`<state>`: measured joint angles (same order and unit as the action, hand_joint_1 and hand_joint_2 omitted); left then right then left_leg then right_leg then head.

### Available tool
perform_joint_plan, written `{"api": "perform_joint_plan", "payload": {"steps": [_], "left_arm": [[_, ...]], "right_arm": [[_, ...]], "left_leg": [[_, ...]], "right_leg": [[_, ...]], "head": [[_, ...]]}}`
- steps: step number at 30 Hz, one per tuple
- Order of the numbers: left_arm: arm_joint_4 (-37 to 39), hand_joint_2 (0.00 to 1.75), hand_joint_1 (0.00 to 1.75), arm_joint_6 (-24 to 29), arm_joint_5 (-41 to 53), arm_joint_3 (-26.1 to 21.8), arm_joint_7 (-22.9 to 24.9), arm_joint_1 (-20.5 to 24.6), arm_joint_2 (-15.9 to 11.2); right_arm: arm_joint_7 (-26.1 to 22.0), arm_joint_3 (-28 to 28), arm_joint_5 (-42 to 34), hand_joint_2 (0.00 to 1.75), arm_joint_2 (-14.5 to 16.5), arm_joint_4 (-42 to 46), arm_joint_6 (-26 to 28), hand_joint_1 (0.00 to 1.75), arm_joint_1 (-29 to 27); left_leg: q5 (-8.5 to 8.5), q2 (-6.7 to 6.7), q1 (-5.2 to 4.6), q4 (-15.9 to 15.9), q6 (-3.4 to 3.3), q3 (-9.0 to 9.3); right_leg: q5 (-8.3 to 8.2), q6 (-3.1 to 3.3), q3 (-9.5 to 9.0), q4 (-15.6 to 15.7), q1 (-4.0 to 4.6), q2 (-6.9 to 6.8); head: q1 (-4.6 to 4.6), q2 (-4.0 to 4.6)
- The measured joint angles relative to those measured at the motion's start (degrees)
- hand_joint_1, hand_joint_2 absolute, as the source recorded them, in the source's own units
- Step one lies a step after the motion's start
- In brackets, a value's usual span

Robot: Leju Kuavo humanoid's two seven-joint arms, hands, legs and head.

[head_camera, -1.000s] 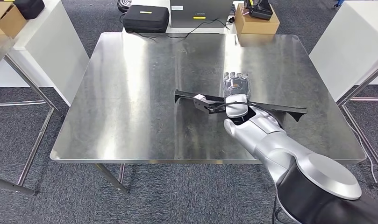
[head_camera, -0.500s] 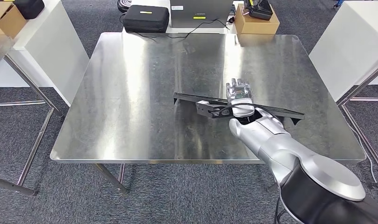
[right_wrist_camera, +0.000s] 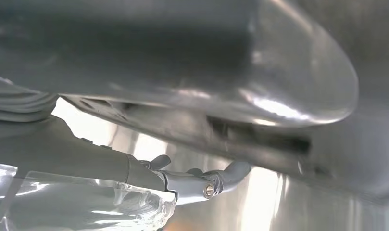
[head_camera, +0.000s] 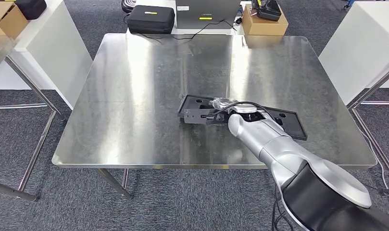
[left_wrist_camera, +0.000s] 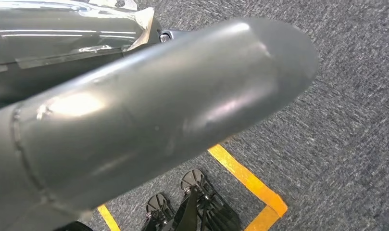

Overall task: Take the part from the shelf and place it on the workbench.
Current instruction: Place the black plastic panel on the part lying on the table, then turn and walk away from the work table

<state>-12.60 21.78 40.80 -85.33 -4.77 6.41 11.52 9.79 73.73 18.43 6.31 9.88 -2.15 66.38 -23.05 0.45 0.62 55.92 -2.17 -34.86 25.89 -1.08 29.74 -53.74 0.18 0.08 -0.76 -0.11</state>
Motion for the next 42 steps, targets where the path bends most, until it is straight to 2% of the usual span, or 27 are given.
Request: {"api": "perform_joint_plan", "payload": {"steps": [2,5,6,7,8,10,11,13,15,19,24,27,28,30,33,36,40,42], "left_arm": [[0.0,0.00,0.00,0.3,-0.6,0.0,-1.1,-0.1,0.1],[0.0,0.00,0.00,-0.1,-2.1,0.0,-4.9,-0.2,0.4],[0.0,0.00,0.00,-0.2,-2.3,0.0,-5.9,-0.2,0.5],[0.0,0.00,0.00,-0.2,-2.3,0.0,-6.4,-0.2,0.7],[0.1,0.00,0.00,-0.2,-2.3,0.0,-6.5,-0.3,0.8],[0.1,0.00,0.00,0.0,-2.1,0.0,-6.5,-0.2,0.9],[0.1,0.00,0.00,0.0,-2.1,0.0,-6.5,-0.2,0.9],[0.1,0.00,0.00,0.0,-2.1,0.0,-6.5,-0.5,1.0],[0.1,0.00,0.00,0.1,-2.1,0.0,-6.5,-1.0,1.1],[0.2,0.00,0.00,0.2,-2.0,0.0,-6.5,-1.0,1.0],[0.2,0.00,0.00,0.3,-2.0,0.0,-6.5,-0.9,1.0],[0.2,0.00,0.00,0.5,-1.5,0.2,-6.6,-0.9,1.0],[0.2,0.00,0.00,0.7,-1.1,0.3,-6.6,-0.9,1.0],[0.2,0.00,0.00,1.7,-0.4,0.8,-6.0,-0.9,1.0],[0.2,0.00,0.00,4.1,-0.1,1.1,-3.0,-1.0,0.8],[0.2,0.00,0.00,7.7,-0.3,1.2,0.2,-0.8,0.9],[0.3,0.00,0.00,11.6,-0.8,1.2,2.4,-0.4,1.8],[0.3,0.00,0.00,12.7,-1.0,1.2,3.0,-0.2,2.4]], "right_arm": [[-0.1,-0.5,1.6,0.00,-0.1,0.5,8.1,0.00,-0.1],[-3.6,-4.5,9.1,0.00,-0.9,4.3,30.5,0.00,-2.3],[-6.8,-8.0,14.5,0.00,-1.3,7.5,37.8,0.00,-4.4],[-11.5,-12.8,20.4,0.00,-1.3,11.5,42.9,0.00,-7.2],[-17.5,-18.8,26.0,0.00,-1.0,16.0,45.2,0.00,-10.6],[-29.4,-32.5,32.1,0.00,0.7,24.6,45.1,0.00,-17.9],[-32.9,-39.0,33.0,0.00,1.5,28.0,44.2,0.00,-20.9],[-34.5,-49.6,32.9,0.00,2.4,33.3,43.3,0.00,-25.2],[-34.0,-56.9,33.0,0.00,2.9,37.4,42.9,0.00,-28.0],[-33.9,-64.5,33.7,0.00,4.1,42.0,42.6,0.00,-31.5],[-35.4,-68.7,33.1,0.00,4.8,44.8,42.5,0.00,-33.0],[-44.5,-72.1,27.6,0.00,7.2,48.8,42.4,0.00,-36.7],[-47.2,-72.7,24.5,0.00,8.2,51.3,42.4,0.00,-39.5],[-49.2,-72.0,17.6,0.00,9.1,57.4,42.2,0.00,-46.6],[-49.4,-68.7,8.8,0.00,9.1,64.8,40.0,0.00,-56.5],[-48.7,-65.4,5.4,0.00,8.7,69.6,37.0,0.00,-62.8],[-47.7,-62.6,4.9,0.00,8.4,72.6,34.6,0.00,-66.8],[-47.5,-61.7,5.0,0.00,8.2,73.4,33.6,0.00,-67.5]], "left_leg": [[0.00,0.00,0.00,0.0,0.00,0.00],[-0.02,0.02,0.01,0.0,0.02,0.00],[-0.05,0.03,0.01,0.0,0.06,0.02],[-0.12,0.04,0.01,0.0,0.13,0.06],[-0.18,0.05,0.01,0.0,0.21,0.11],[-0.26,0.25,0.03,0.0,0.32,0.20],[-0.29,0.51,0.05,0.0,0.32,0.23],[-0.33,1.04,0.08,0.0,0.31,0.28],[-0.36,1.07,0.01,0.0,0.29,0.27],[-0.38,0.62,-0.08,0.0,0.29,0.40],[-0.42,0.54,-0.05,0.0,0.32,0.44],[-0.54,0.56,0.01,0.0,0.42,0.59],[-0.65,0.62,0.04,0.0,0.45,0.72],[-1.00,0.77,0.01,0.0,0.42,1.02],[-1.43,0.66,-0.25,0.1,0.24,1.23],[-1.74,0.42,-0.44,0.2,-0.03,1.37],[-1.94,0.36,-0.73,0.1,-0.70,1.50],[-1.59,0.15,-0.48,-0.4,-1.21,1.94]], "right_leg": [[0.00,0.00,0.00,0.0,0.00,0.00],[0.01,0.00,-0.05,0.0,0.01,-0.02],[0.02,0.01,-0.10,0.0,0.03,-0.03],[0.05,0.04,-0.17,0.0,0.07,-0.04],[0.08,0.06,-0.22,0.0,0.11,-0.05],[0.26,-0.01,-0.23,0.0,0.11,-0.22],[0.44,-0.05,-0.17,0.0,0.07,-0.48],[0.73,-0.06,-0.10,0.1,-0.01,-1.02],[0.74,-0.07,-0.34,0.0,-0.03,-1.08],[0.57,-0.25,-0.56,0.0,-0.10,-0.52],[0.61,-0.22,-0.54,0.0,-0.09,-0.49],[0.75,-0.12,-0.45,0.0,-0.05,-0.52],[0.89,-0.07,-0.47,0.0,-0.04,-0.58],[1.22,-0.05,-0.81,0.1,-0.07,-0.77],[1.39,-0.23,-1.39,0.1,-0.25,-0.56],[1.50,-0.43,-1.46,0.1,-0.47,-0.28],[1.65,-0.86,-1.63,0.2,-0.74,-0.23],[2.55,-0.97,-1.27,-1.1,-0.77,-0.21]], "head": [[-0.01,0.00],[0.02,0.00],[0.03,0.00],[0.03,0.00],[0.02,0.00],[-0.02,0.00],[-0.03,0.00],[0.03,0.00],[0.03,0.00],[-0.02,0.00],[0.01,0.00],[0.00,0.00],[0.00,0.00],[0.02,0.00],[0.00,0.00],[-0.03,0.00],[-0.03,0.00],[-0.01,0.00]]}}
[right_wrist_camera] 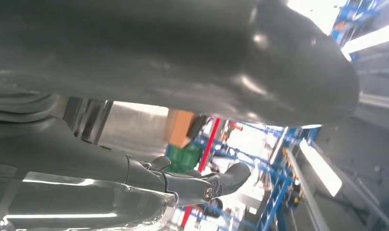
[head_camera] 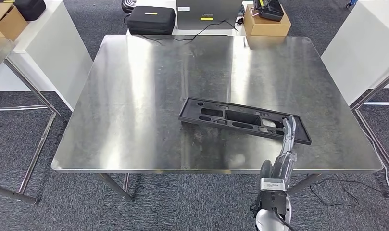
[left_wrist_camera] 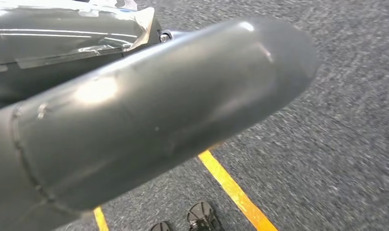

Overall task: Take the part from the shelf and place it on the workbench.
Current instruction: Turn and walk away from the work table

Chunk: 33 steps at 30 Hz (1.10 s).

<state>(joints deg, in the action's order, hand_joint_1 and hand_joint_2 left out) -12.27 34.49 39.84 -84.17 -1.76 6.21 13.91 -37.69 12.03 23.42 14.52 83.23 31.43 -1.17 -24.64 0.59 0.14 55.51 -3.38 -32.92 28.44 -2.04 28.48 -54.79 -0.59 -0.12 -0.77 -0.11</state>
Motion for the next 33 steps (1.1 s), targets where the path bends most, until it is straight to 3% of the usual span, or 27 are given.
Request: {"api": "perform_joint_plan", "payload": {"steps": [2,4,5,6,7,8,10,12,15,17,19,20,21,22,25,26,28,30,31,33], "left_arm": [[0.1,0.00,0.00,1.0,0.0,0.0,0.7,0.3,0.6],[0.1,0.00,0.00,2.3,0.0,0.0,1.4,0.5,1.2],[0.1,0.00,0.00,2.9,0.0,0.0,1.7,0.6,1.5],[0.1,0.00,0.00,3.4,0.0,0.0,1.9,0.6,1.8],[0.2,0.00,0.00,3.9,0.0,0.0,2.2,0.6,2.0],[0.2,0.00,0.00,4.3,0.0,0.0,2.4,0.7,2.3],[0.2,0.00,0.00,5.1,0.3,0.0,3.2,0.8,2.8],[0.0,0.00,0.00,5.4,1.1,0.0,4.2,0.8,3.2],[-0.3,0.00,0.00,5.6,2.2,-0.1,5.2,0.8,3.9],[-0.6,0.00,0.00,5.7,2.7,-0.4,5.4,0.8,4.3],[-0.7,0.00,0.00,5.7,2.9,-0.7,5.2,0.8,4.6],[-0.7,0.00,0.00,5.7,2.9,-0.8,5.1,0.8,4.6],[-0.7,0.00,0.00,5.7,2.9,-1.0,4.9,0.8,4.6],[-0.7,0.00,0.00,5.7,2.9,-1.2,4.8,0.8,4.6],[-0.7,0.00,0.00,5.7,2.8,-1.6,4.1,1.0,4.6],[-0.7,0.00,0.00,5.7,2.7,-1.7,3.9,1.0,4.6],[-0.7,0.00,0.00,5.7,2.5,-1.9,3.6,1.1,4.7],[-0.7,0.00,0.00,5.7,2.5,-2.1,3.5,1.2,4.8],[-0.7,0.00,0.00,5.7,2.6,-2.3,3.5,1.2,4.9],[-0.7,0.00,0.00,5.7,2.8,-2.7,3.3,1.3,5.1]], "right_arm": [[0.2,0.6,0.1,0.00,-0.2,0.4,-1.0,0.00,-0.4],[0.7,0.8,0.1,0.00,-0.5,0.4,-2.2,0.00,-0.7],[1.0,1.0,0.2,0.00,-0.6,0.4,-2.8,0.00,-0.9],[1.3,1.1,0.4,0.00,-0.6,0.4,-3.3,0.00,-1.0],[1.5,1.3,0.5,0.00,-0.6,0.4,-3.7,0.00,-1.1],[1.6,1.4,0.7,0.00,-0.6,0.4,-4.1,0.00,-1.1],[1.9,1.7,0.9,0.00,-0.6,0.4,-5.0,0.00,-0.9],[2.2,2.0,1.1,0.00,-0.5,0.3,-6.1,0.00,-0.7],[2.4,2.4,1.3,0.00,-0.1,0.2,-7.1,0.00,-0.4],[2.4,2.7,1.7,0.00,0.2,0.0,-7.5,0.00,-0.1],[2.5,2.9,2.2,0.00,0.3,-0.4,-7.6,0.00,0.0],[2.7,2.9,2.4,0.00,0.3,-0.7,-7.6,0.00,0.1],[2.7,2.9,2.6,0.00,0.3,-0.9,-7.6,0.00,0.1],[2.8,2.9,2.8,0.00,0.3,-1.1,-7.6,0.00,0.1],[3.1,2.9,3.3,0.00,0.3,-1.4,-7.6,0.00,0.2],[3.0,2.8,3.3,0.00,0.3,-1.6,-7.6,0.00,0.3],[2.6,2.8,3.2,0.00,0.2,-2.1,-7.6,0.00,0.6],[1.8,2.8,2.3,0.00,-0.1,-3.0,-7.6,0.00,1.0],[1.4,2.8,1.6,0.00,-0.3,-3.6,-7.7,0.00,1.3],[1.0,2.7,0.2,0.00,-0.8,-5.1,-7.7,0.00,2.0]], "left_leg": [[0.25,-0.20,0.30,-0.4,-0.37,0.34],[0.26,-0.24,0.31,-0.4,-0.45,0.30],[0.27,-0.27,0.32,-0.4,-0.44,0.27],[0.28,-0.29,0.34,-0.4,-0.41,0.27],[0.29,-0.29,0.39,-0.3,-0.33,0.27],[0.28,-0.26,0.43,-0.2,-0.18,0.26],[0.21,-0.15,0.35,0.3,0.46,0.08],[0.28,-0.07,0.15,0.8,1.26,-0.23],[-0.35,-0.11,0.50,1.8,2.30,-0.99],[-4.14,-0.26,0.77,6.2,2.80,-2.86],[-8.91,-0.34,0.81,13.7,3.09,-5.59],[-10.16,-0.34,0.82,16.5,3.13,-6.33],[-10.27,-0.35,0.82,17.4,3.05,-6.07],[-9.30,-0.35,0.81,15.9,2.86,-4.54],[-5.52,-0.34,0.64,4.2,1.99,3.38],[-5.03,-0.32,0.45,1.9,1.78,4.82],[-4.60,-0.29,-0.01,0.9,1.49,5.15],[-3.79,-0.44,0.07,0.4,0.76,4.72],[-3.22,-0.57,0.18,0.2,0.26,4.36],[-2.10,-0.76,0.23,0.0,-0.37,3.20]], "right_leg": [[2.91,0.28,2.59,-5.7,-0.07,0.06],[6.02,0.40,6.67,-14.0,-0.17,0.09],[6.55,0.13,7.98,-16.5,-0.30,0.09],[6.10,-0.34,8.23,-16.9,-0.46,0.09],[4.73,-0.96,7.23,-14.7,-0.70,0.08],[2.91,-1.60,5.23,-10.6,-0.96,0.07],[-0.02,-1.98,1.26,-3.2,-1.17,0.22],[-0.79,-1.32,0.24,-1.1,-1.04,0.50],[-1.31,0.03,1.19,-1.1,-1.08,0.62],[-1.98,1.10,1.94,-1.1,-1.12,0.50],[-2.60,1.79,2.89,-1.1,-0.79,0.27],[-2.89,1.93,3.35,-1.2,-0.62,0.18],[-3.17,1.97,3.75,-1.3,-0.47,0.12],[-3.41,1.91,4.08,-1.3,-0.34,0.10],[-4.07,1.43,4.57,-1.4,-0.06,0.11],[-4.32,1.15,4.62,-1.4,0.00,0.08],[-4.92,0.33,4.75,-1.4,-0.02,0.03],[-4.78,-0.34,5.19,-1.7,-0.09,0.04],[-3.73,-0.39,5.81,-2.9,-0.09,0.06],[0.45,-0.04,8.20,-8.7,-0.14,0.11]], "head": [[0.14,0.00],[0.25,0.00],[0.25,0.00],[0.25,0.00],[0.25,0.00],[0.26,0.00],[0.28,0.00],[0.31,0.00],[0.13,0.00],[-0.03,0.00],[-0.18,0.00],[-0.17,0.00],[-0.18,0.00],[-0.19,0.00],[-0.14,0.00],[-0.12,0.00],[-0.17,0.00],[-0.23,0.00],[-0.13,0.00],[0.10,0.00]]}}
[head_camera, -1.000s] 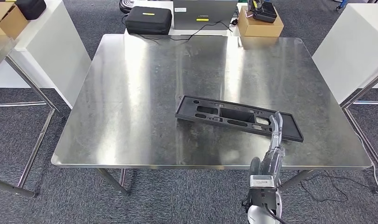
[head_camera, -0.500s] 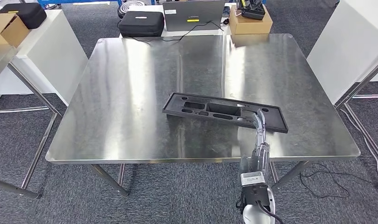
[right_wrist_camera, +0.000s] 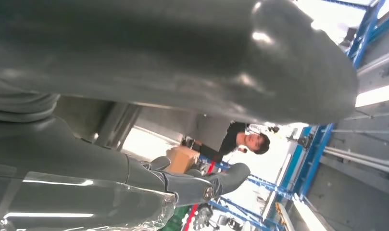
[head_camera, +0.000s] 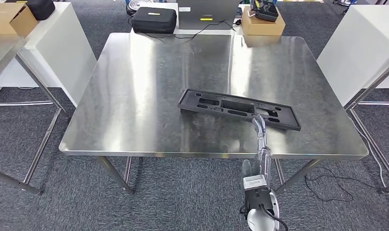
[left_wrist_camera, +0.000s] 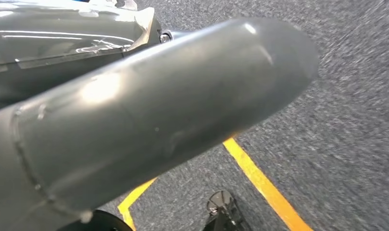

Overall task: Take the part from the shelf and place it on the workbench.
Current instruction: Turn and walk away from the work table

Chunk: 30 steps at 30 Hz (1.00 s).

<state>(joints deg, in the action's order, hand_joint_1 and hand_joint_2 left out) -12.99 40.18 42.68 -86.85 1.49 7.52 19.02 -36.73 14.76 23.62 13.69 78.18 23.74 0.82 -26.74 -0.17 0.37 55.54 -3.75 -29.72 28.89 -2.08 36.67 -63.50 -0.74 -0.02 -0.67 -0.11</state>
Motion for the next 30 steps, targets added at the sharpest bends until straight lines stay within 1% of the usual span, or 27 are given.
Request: {"api": "perform_joint_plan", "payload": {"steps": [2,3,4,5,6,7,8,9,11,12,13,14,15,16,17,18,19,20,21,22,23,24,25,27,28,29,30], "left_arm": [[0.0,0.00,0.00,0.0,0.0,-0.3,-0.4,0.0,0.0],[0.0,0.00,0.00,-0.1,-0.1,-0.4,-0.6,0.0,0.0],[0.0,0.00,0.00,-0.1,-0.2,-0.5,-0.8,0.0,0.0],[0.0,0.00,0.00,-0.2,-0.2,-0.5,-0.9,0.0,0.0],[0.1,0.00,0.00,-0.3,-0.3,-0.5,-1.0,0.0,0.0],[0.1,0.00,0.00,-0.3,-0.4,-0.5,-1.0,0.0,0.0],[0.1,0.00,0.00,-0.3,-0.4,-0.5,-1.1,0.0,0.1],[0.1,0.00,0.00,-0.3,-0.4,-0.6,-1.1,0.0,0.1],[0.2,0.00,0.00,-0.3,-0.4,-0.6,-1.1,0.0,0.1],[0.2,0.00,0.00,-0.3,-0.4,-0.6,-1.1,0.0,0.1],[0.2,0.00,0.00,-0.3,-0.4,-0.7,-1.1,0.0,0.1],[0.2,0.00,0.00,-0.3,-0.4,-0.8,-1.1,0.0,0.0],[0.2,0.00,0.00,-0.3,-0.4,-0.8,-1.1,0.0,0.0],[0.3,0.00,0.00,-0.3,-0.4,-0.9,-1.1,0.0,0.0],[0.3,0.00,0.00,-0.3,-0.4,-0.9,-1.1,0.0,0.0],[0.3,0.00,0.00,-0.3,-0.4,-0.9,-1.2,0.0,-0.1],[0.3,0.00,0.00,-0.3,-0.5,-0.9,-1.2,0.0,-0.1],[0.3,0.00,0.00,-0.3,-0.6,-1.0,-1.4,0.0,-0.1],[0.3,0.00,0.00,-0.3,-0.7,-1.0,-1.5,0.0,-0.1],[0.3,0.00,0.00,-0.4,-0.8,-1.0,-1.6,0.1,-0.1],[0.3,0.00,0.00,-0.4,-0.9,-1.0,-1.8,0.2,-0.1],[0.3,0.00,0.00,-0.5,-1.0,-1.0,-2.0,0.2,-0.1],[0.4,0.00,0.00,-0.6,-1.0,-1.0,-2.2,0.2,-0.1],[0.4,0.00,0.00,-1.3,-1.0,-1.0,-2.8,0.2,-0.2],[0.4,0.00,0.00,-1.9,-1.0,-1.0,-3.0,0.2,-0.2],[0.4,0.00,0.00,-2.5,-1.0,-1.0,-3.3,0.3,-0.3],[0.4,0.00,0.00,-3.1,-1.0,-1.0,-3.4,0.3,-0.4]], "right_arm": [[-0.2,0.0,-0.8,0.00,-0.5,-1.2,0.1,0.00,0.4],[-0.2,0.0,-1.0,0.00,-0.7,-1.6,0.1,0.00,0.5],[-0.2,0.0,-1.1,0.00,-0.9,-2.0,0.2,0.00,0.5],[-0.2,0.0,-1.2,0.00,-1.1,-2.3,0.2,0.00,0.6],[-0.3,0.0,-1.2,0.00,-1.2,-2.6,0.2,0.00,0.8],[-0.3,0.0,-1.3,0.00,-1.3,-2.8,0.3,0.00,0.9],[-0.4,0.0,-1.3,0.00,-1.3,-2.9,0.3,0.00,1.1],[-0.4,0.0,-1.3,0.00,-1.4,-3.1,0.3,0.00,1.2],[-0.5,0.0,-1.3,0.00,-1.5,-3.3,0.4,0.00,1.3],[-0.5,0.0,-1.3,0.00,-1.6,-3.4,0.4,0.00,1.4],[-0.5,0.0,-1.3,0.00,-1.6,-3.6,0.4,0.00,1.5],[-0.5,0.1,-1.3,0.44,-1.6,-3.6,0.4,0.00,1.5],[-0.5,0.1,-1.3,0.87,-1.6,-3.7,0.4,0.00,1.6],[-0.5,0.1,-1.3,1.31,-1.6,-3.8,0.4,0.00,1.6],[-0.5,0.1,-1.4,1.75,-1.6,-4.0,0.4,0.00,1.6],[-0.6,0.1,-1.5,1.75,-1.7,-4.1,0.4,0.00,1.6],[-0.7,0.1,-1.8,1.75,-1.7,-4.3,0.5,0.00,1.6],[-0.9,0.1,-2.1,1.75,-1.8,-4.6,0.7,0.00,1.7],[-1.1,0.1,-2.6,1.75,-1.9,-4.9,1.0,0.00,1.7],[-1.3,0.1,-3.1,1.75,-2.0,-5.1,1.2,0.00,1.7],[-1.5,0.1,-3.5,1.75,-2.0,-5.3,1.6,0.00,1.8],[-1.5,0.2,-3.7,1.75,-2.1,-5.4,1.9,0.00,1.9],[-1.4,0.2,-3.7,1.75,-2.1,-5.5,2.3,0.00,1.9],[-0.4,0.3,-3.2,1.75,-2.1,-5.2,3.2,0.00,1.7],[0.3,0.3,-2.7,1.75,-2.1,-4.9,3.7,0.00,1.4],[1.1,0.3,-2.2,1.75,-2.2,-4.3,4.1,0.00,1.1],[1.6,0.3,-1.8,1.75,-2.3,-3.7,4.4,0.00,0.7]], "left_leg": [[1.03,-0.03,-0.12,0.1,-0.18,-1.47],[1.53,-0.03,-0.17,0.1,-0.18,-2.16],[1.98,-0.02,-0.21,0.2,-0.12,-2.78],[2.37,0.00,-0.23,0.2,-0.01,-3.31],[2.74,0.03,-0.24,0.4,0.15,-3.78],[3.08,0.05,-0.29,0.5,0.42,-4.20],[3.43,0.05,-0.33,0.6,0.75,-4.47],[3.78,0.04,-0.34,0.7,1.09,-4.65],[4.54,0.03,-0.31,0.6,1.84,-4.87],[4.40,0.10,-0.24,0.8,2.17,-5.15],[3.36,0.17,-0.16,1.5,2.50,-5.62],[1.31,0.24,-0.07,3.3,2.83,-6.37],[-1.52,0.29,0.09,6.2,3.10,-7.37],[-4.34,0.28,0.19,9.7,3.38,-8.40],[-6.34,0.28,0.26,13.3,3.60,-9.22],[-7.04,0.28,0.28,15.7,3.71,-9.41],[-6.52,0.28,0.29,16.2,3.73,-8.67],[-5.13,0.28,0.29,14.7,3.65,-6.87],[-3.62,0.28,0.29,11.2,3.48,-4.10],[-3.06,0.30,0.23,7.0,3.26,-1.14],[-2.82,0.35,0.10,3.7,2.94,1.11],[-3.00,0.40,-0.08,1.4,2.61,2.46],[-3.28,0.46,-0.29,0.6,2.31,2.80],[-2.33,0.37,-0.40,0.4,1.47,2.20],[-1.73,0.28,-0.34,0.2,1.01,1.71],[-0.99,0.16,-0.23,0.0,0.52,1.05],[-0.25,0.04,-0.12,-0.2,0.19,0.27]], "right_leg": [[3.75,-0.03,2.16,-7.5,-0.04,0.01],[4.38,-0.35,2.25,-9.4,-0.05,0.00],[3.96,-0.80,1.10,-8.8,-0.06,0.00],[2.82,-1.24,-1.25,-5.8,-0.06,0.00],[1.71,-1.47,-4.42,-1.1,-0.05,0.00],[0.94,-1.35,-7.50,3.5,0.05,0.03],[0.41,-1.04,-9.60,6.9,0.21,0.07],[0.32,-0.66,-10.47,8.8,0.37,0.10],[-0.23,0.12,-9.89,9.1,0.51,0.11],[-0.60,0.63,-9.48,9.2,0.35,0.02],[-1.11,1.31,-9.15,9.3,0.19,-0.08],[-1.74,1.91,-8.69,9.5,0.01,-0.18],[-2.34,2.30,-8.14,9.4,-0.04,-0.26],[-2.92,2.49,-7.42,9.3,-0.01,-0.27],[-3.47,2.46,-6.61,9.2,0.03,-0.28],[-3.95,2.36,-5.75,8.9,0.06,-0.30],[-4.37,2.22,-4.89,8.6,0.06,-0.31],[-4.73,2.07,-4.08,8.3,0.05,-0.30],[-5.05,1.87,-3.39,7.9,0.05,-0.29],[-5.36,1.65,-2.83,7.6,0.10,-0.27],[-5.67,1.35,-2.49,7.5,0.15,-0.27],[-6.01,0.95,-2.33,7.3,0.19,-0.28],[-6.38,0.59,-2.24,7.4,0.20,-0.30],[-7.02,-0.18,-2.04,7.4,0.08,-0.28],[-6.53,-0.28,-1.57,7.0,0.10,-0.24],[-5.04,-0.20,-0.81,5.6,0.10,-0.19],[-2.60,0.09,0.25,2.9,0.07,-0.14]], "head": [[0.14,0.00],[0.14,0.00],[0.15,0.00],[0.15,0.00],[0.15,0.00],[0.13,0.00],[0.10,0.00],[0.11,0.00],[0.15,0.00],[0.19,0.00],[0.10,0.00],[-0.03,0.00],[-0.17,0.00],[-0.30,0.00],[-0.37,0.00],[-0.35,0.00],[-0.37,0.00],[-0.38,0.00],[-0.37,0.00],[-0.38,0.00],[-0.33,0.00],[-0.30,0.00],[-0.33,0.00],[-0.38,0.00],[-0.41,0.00],[-0.22,0.00],[-0.06,0.00]]}}
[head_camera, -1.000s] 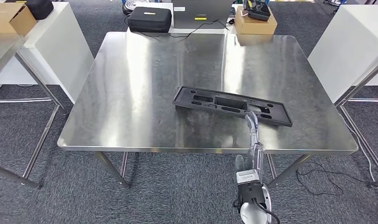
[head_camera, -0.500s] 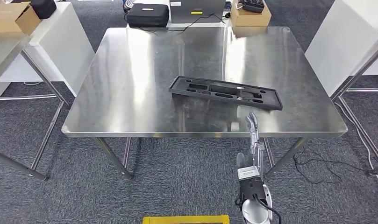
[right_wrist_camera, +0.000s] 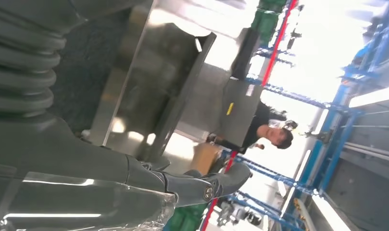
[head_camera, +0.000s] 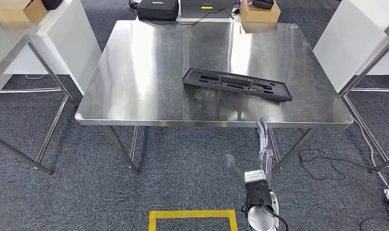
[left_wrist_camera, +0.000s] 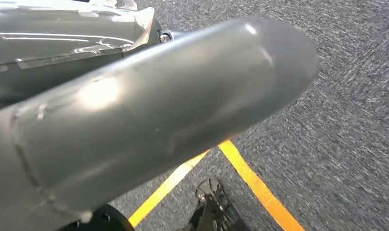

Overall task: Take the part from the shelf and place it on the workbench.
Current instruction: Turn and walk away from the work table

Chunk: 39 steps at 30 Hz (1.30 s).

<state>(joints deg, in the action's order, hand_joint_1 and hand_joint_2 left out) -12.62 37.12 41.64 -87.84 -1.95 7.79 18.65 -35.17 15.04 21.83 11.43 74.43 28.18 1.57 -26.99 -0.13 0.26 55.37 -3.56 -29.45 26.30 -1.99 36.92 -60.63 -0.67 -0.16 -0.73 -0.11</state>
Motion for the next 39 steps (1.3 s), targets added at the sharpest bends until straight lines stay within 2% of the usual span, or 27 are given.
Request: {"api": "perform_joint_plan", "payload": {"steps": [2,3,4,5,7,8,9,11,13,14,16,17,18,19,20,22,24,25,27,29,32,33,34,35,36,37,39], "left_arm": [[0.0,0.00,0.00,-1.0,0.0,0.0,-0.2,0.0,-0.3],[0.0,0.00,0.00,-1.3,0.0,0.0,-0.2,-0.1,-0.4],[0.0,0.00,0.00,-1.6,-0.1,0.0,-0.3,-0.1,-0.5],[0.0,0.00,0.00,-1.8,-0.1,0.0,-0.4,-0.1,-0.7],[0.0,0.00,0.00,-2.3,-0.2,0.0,-0.5,-0.1,-0.8],[0.0,0.00,0.00,-2.4,-0.3,0.0,-0.5,-0.1,-0.9],[0.0,0.00,0.00,-2.6,-0.4,0.0,-0.6,-0.1,-0.9],[0.0,0.00,0.00,-2.7,-0.5,0.1,-0.6,-0.1,-1.0],[0.0,0.00,0.00,-2.8,-0.6,0.1,-0.4,-0.2,-1.1],[0.0,0.00,0.00,-2.7,-0.6,0.1,-0.3,-0.2,-1.2],[0.0,0.00,0.00,-2.6,-0.6,0.1,-0.1,-0.3,-1.4],[0.0,0.00,0.00,-2.6,-0.5,0.2,0.0,-0.3,-1.5],[0.0,0.00,0.00,-2.6,-0.5,0.2,0.1,-0.3,-1.6],[0.0,0.00,0.00,-2.6,-0.5,0.2,0.1,-0.3,-1.7],[0.0,0.00,0.00,-2.6,-0.5,0.3,0.1,-0.3,-1.7],[0.1,0.00,0.00,-2.6,-0.5,0.4,0.1,-0.3,-1.8],[0.1,0.00,0.00,-2.7,-0.5,0.6,0.1,-0.2,-2.0],[0.1,0.00,0.00,-2.8,-0.5,0.6,0.1,-0.2,-2.0],[0.1,0.00,0.00,-2.8,-0.5,0.6,0.1,-0.2,-2.0],[0.1,0.00,0.00,-3.0,-0.5,0.6,0.1,-0.1,-2.0],[0.1,0.00,0.00,-3.5,-0.4,0.7,0.1,-0.1,-2.1],[0.1,0.00,0.00,-3.7,-0.3,0.7,0.0,-0.1,-2.1],[0.1,0.00,0.00,-3.8,-0.2,0.8,0.0,-0.1,-2.1],[0.1,0.00,0.00,-4.0,-0.2,0.9,-0.1,-0.1,-2.1],[0.1,0.00,0.00,-4.3,-0.1,1.0,-0.1,-0.1,-2.1],[0.1,0.00,0.00,-4.6,-0.1,1.1,-0.2,-0.1,-2.2],[0.1,0.00,0.00,-5.1,0.0,1.3,-0.3,-0.1,-2.2]], "right_arm": [[0.7,-0.1,0.7,1.75,-0.2,1.2,0.4,0.00,-0.9],[1.0,-0.1,1.1,1.75,-0.2,1.8,0.5,0.00,-1.3],[1.3,-0.2,1.5,1.75,-0.3,2.3,0.6,0.00,-1.8],[1.5,-0.3,1.9,1.75,-0.3,2.8,0.7,0.00,-2.2],[1.9,-0.4,2.5,1.75,-0.4,3.9,0.7,0.00,-2.7],[2.0,-0.4,2.8,1.75,-0.4,4.5,0.7,0.00,-2.9],[2.1,-0.5,3.0,1.75,-0.4,5.0,0.7,0.00,-3.1],[2.4,-0.7,3.6,1.75,-0.3,6.0,0.8,0.00,-3.5],[2.7,-1.0,4.3,1.75,-0.2,6.8,0.7,0.00,-4.2],[2.9,-1.2,4.6,1.75,-0.1,7.1,0.7,0.00,-4.4],[3.2,-1.5,5.1,1.75,0.2,7.8,0.6,0.00,-4.9],[3.4,-1.6,5.3,1.31,0.3,8.1,0.5,0.00,-5.2],[3.5,-1.7,5.4,0.87,0.3,8.3,0.3,0.00,-5.4],[3.6,-1.9,5.6,0.44,0.4,8.5,0.1,0.00,-5.6],[3.7,-2.0,5.7,0.00,0.5,8.6,-0.1,0.00,-5.8],[4.0,-2.5,6.1,0.00,0.9,9.2,-0.6,0.00,-6.1],[4.3,-2.8,6.6,0.00,1.4,9.8,-0.9,0.00,-6.3],[4.4,-2.9,6.7,0.00,1.6,10.2,-1.0,0.00,-6.3],[4.5,-3.1,6.8,0.00,1.9,10.6,-1.1,0.00,-6.4],[4.5,-3.3,6.9,0.00,2.0,10.9,-1.2,0.00,-6.5],[4.6,-3.8,7.0,0.00,2.0,11.3,-1.3,0.00,-6.8],[4.6,-4.0,7.1,0.00,2.0,11.4,-1.3,0.00,-6.9],[4.6,-4.3,7.3,0.00,2.0,11.4,-1.4,0.00,-7.1],[4.6,-4.6,7.4,0.00,2.0,11.5,-1.4,0.00,-7.2],[4.6,-4.8,7.6,0.00,2.0,11.6,-1.5,0.00,-7.3],[4.6,-5.1,7.7,0.00,2.1,11.8,-1.5,0.00,-7.4],[4.5,-5.5,7.8,0.00,2.3,12.3,-1.5,0.00,-7.4]], "left_leg": [[1.31,-0.13,-0.13,0.1,-0.28,-1.65],[1.93,-0.20,-0.18,0.1,-0.30,-2.45],[2.52,-0.26,-0.21,0.2,-0.26,-3.21],[3.08,-0.28,-0.24,0.2,-0.17,-3.96],[4.03,-0.29,-0.26,0.5,0.14,-5.15],[4.48,-0.29,-0.34,0.6,0.39,-5.59],[4.97,-0.31,-0.41,0.6,0.69,-5.86],[6.02,-0.34,-0.41,0.5,1.39,-6.19],[5.66,-0.22,-0.16,0.8,2.13,-6.72],[4.00,-0.12,-0.07,2.0,2.53,-7.25],[-1.85,0.01,0.11,7.6,3.25,-8.98],[-4.48,0.01,0.19,11.5,3.53,-9.85],[-5.98,0.01,0.26,14.9,3.73,-10.43],[-6.02,0.01,0.31,16.9,3.84,-10.25],[-4.88,0.01,0.36,16.9,3.85,-9.06],[-2.29,0.02,0.39,10.8,3.51,-3.72],[-2.38,0.17,0.20,3.1,2.89,1.46],[-2.90,0.26,0.03,1.1,2.56,2.59],[-2.40,0.30,-0.19,0.4,1.74,2.33],[-1.13,0.05,-0.04,0.0,0.74,1.20],[0.99,-0.24,0.09,-0.1,-0.05,-1.30],[1.76,-0.32,0.07,-0.1,-0.05,-2.19],[2.51,-0.39,0.06,0.0,0.00,-3.08],[3.29,-0.46,0.06,0.0,0.11,-4.04],[3.98,-0.50,0.06,0.2,0.27,-4.90],[4.60,-0.51,0.06,0.3,0.48,-5.73],[5.69,-0.49,-0.11,0.7,1.04,-6.91]], "right_leg": [[5.19,0.36,2.08,-7.8,-0.05,0.04],[6.45,0.13,2.51,-11.1,-0.07,0.04],[6.55,-0.32,2.13,-12.8,-0.07,0.04],[5.61,-0.85,0.55,-12.0,-0.07,0.04],[3.47,-1.35,-5.17,-5.0,-0.04,0.04],[3.28,-1.14,-8.58,0.1,0.09,0.05],[3.48,-0.78,-10.80,3.7,0.23,0.07],[3.85,0.03,-12.33,7.0,0.54,0.11],[2.87,0.97,-11.24,7.0,0.25,0.02],[2.27,1.52,-10.68,7.0,0.10,-0.08],[0.97,2.26,-9.38,7.0,0.01,-0.24],[0.33,2.38,-8.69,6.9,0.05,-0.30],[-0.30,2.37,-7.92,6.7,0.09,-0.32],[-0.89,2.27,-7.02,6.4,0.11,-0.33],[-1.37,2.15,-6.03,6.0,0.10,-0.34],[-2.09,1.76,-4.23,5.1,0.09,-0.31],[-2.75,1.17,-3.20,4.4,0.25,-0.33],[-3.14,0.80,-2.98,4.3,0.28,-0.37],[-4.01,0.01,-2.79,4.5,0.23,-0.42],[-3.00,-0.27,-1.98,3.7,0.18,-0.32],[4.51,0.37,0.71,-4.7,0.04,-0.14],[6.52,0.24,1.38,-8.6,-0.03,-0.12],[7.00,-0.23,1.37,-11.4,-0.10,-0.11],[6.37,-0.92,0.61,-12.7,-0.17,-0.11],[4.90,-1.60,-1.12,-11.8,-0.23,-0.10],[3.56,-2.00,-3.79,-8.9,-0.27,-0.09],[3.70,-1.61,-10.61,0.5,-0.14,-0.04]], "head": [[0.40,0.00],[0.45,0.00],[0.48,0.00],[0.51,0.00],[0.50,0.00],[0.48,0.00],[0.41,0.00],[0.28,0.00],[0.27,0.00],[0.13,0.00],[-0.17,0.00],[-0.29,0.00],[-0.31,0.00],[-0.31,0.00],[-0.32,0.00],[-0.34,0.00],[-0.30,0.00],[-0.30,0.00],[-0.26,0.00],[-0.18,0.00],[0.26,0.00],[0.33,0.00],[0.35,0.00],[0.37,0.00],[0.36,0.00],[0.36,0.00],[0.31,0.00]]}}
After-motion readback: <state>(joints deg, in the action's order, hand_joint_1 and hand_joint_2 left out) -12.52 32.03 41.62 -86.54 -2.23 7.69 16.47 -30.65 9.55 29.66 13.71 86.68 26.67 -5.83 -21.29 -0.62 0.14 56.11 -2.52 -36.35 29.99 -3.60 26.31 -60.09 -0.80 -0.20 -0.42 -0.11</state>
